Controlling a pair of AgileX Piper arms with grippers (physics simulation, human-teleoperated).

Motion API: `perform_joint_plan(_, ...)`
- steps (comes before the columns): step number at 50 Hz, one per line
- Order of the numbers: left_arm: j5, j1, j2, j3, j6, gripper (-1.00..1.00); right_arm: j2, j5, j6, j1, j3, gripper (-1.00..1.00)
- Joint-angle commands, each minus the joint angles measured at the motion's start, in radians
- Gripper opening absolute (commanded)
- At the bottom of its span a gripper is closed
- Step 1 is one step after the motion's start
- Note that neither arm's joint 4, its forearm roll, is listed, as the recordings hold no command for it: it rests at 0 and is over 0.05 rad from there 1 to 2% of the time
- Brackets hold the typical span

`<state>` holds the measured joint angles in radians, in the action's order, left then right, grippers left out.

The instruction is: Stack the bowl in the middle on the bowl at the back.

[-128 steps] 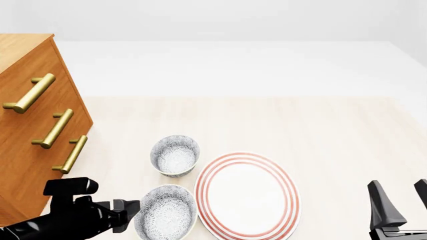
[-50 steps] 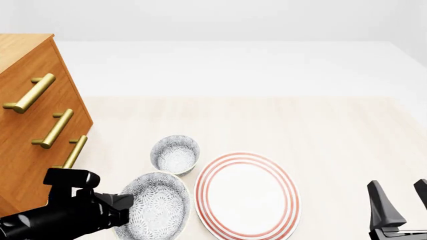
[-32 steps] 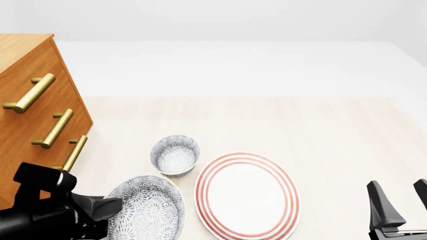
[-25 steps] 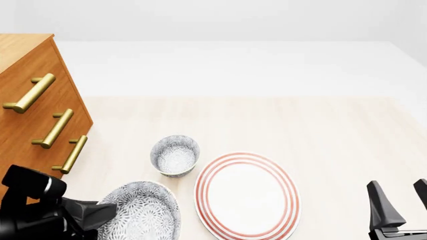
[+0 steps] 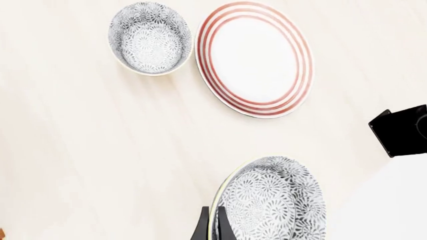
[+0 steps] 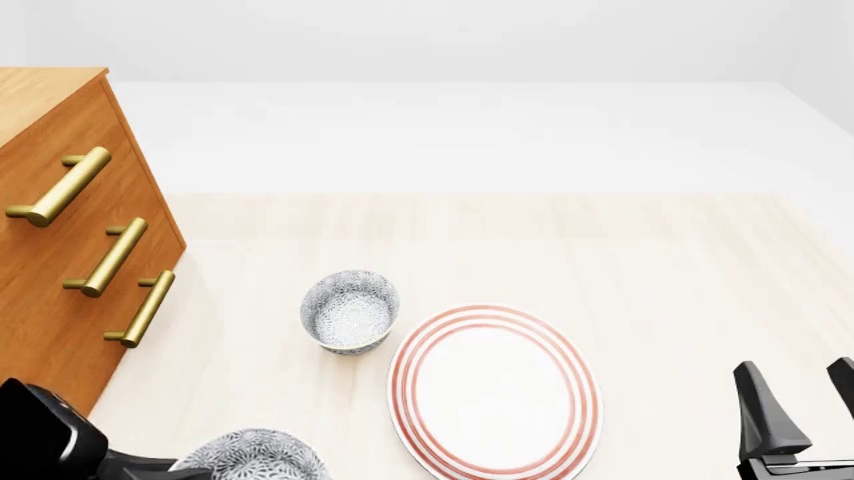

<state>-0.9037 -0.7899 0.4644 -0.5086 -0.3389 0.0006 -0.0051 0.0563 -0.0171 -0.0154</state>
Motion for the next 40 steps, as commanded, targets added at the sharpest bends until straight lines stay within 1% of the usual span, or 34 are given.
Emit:
perform_joint_plan(1, -0.023, -0.025, -0.048, 0.049, 0.031, -1.0, 0.0, 0.0, 0.001, 0.001, 0.0, 1.0)
perform_joint_plan(4, -0.018, -0.033, -0.051, 0.062, 0.03, -1.0, 0.0, 0.0, 0.002, 0.001, -0.001, 1.0)
perform_joint_plan(6, -0.016, -0.033, -0.054, 0.07, 0.043, -1.0, 0.0, 0.0, 0.001, 0.001, -0.001, 1.0)
perform_joint_plan(13, 0.008, -0.061, -0.04, 0.09, 0.034, -1.0, 0.0, 0.0, -0.001, 0.002, -0.001, 1.0)
perform_joint_plan(23, 0.068, -0.121, 0.003, 0.117, 0.001, -1.0, 0.0, 0.0, -0.003, 0.003, 0.0, 1.0)
perform_joint_plan(29, 0.112, -0.167, 0.029, 0.158, -0.024, -1.0, 0.0, -0.001, -0.005, 0.003, 0.001, 1.0)
perform_joint_plan(40, 0.156, -0.199, 0.055, 0.199, -0.047, -1.0, 0.0, -0.001, -0.002, 0.002, 0.001, 1.0)
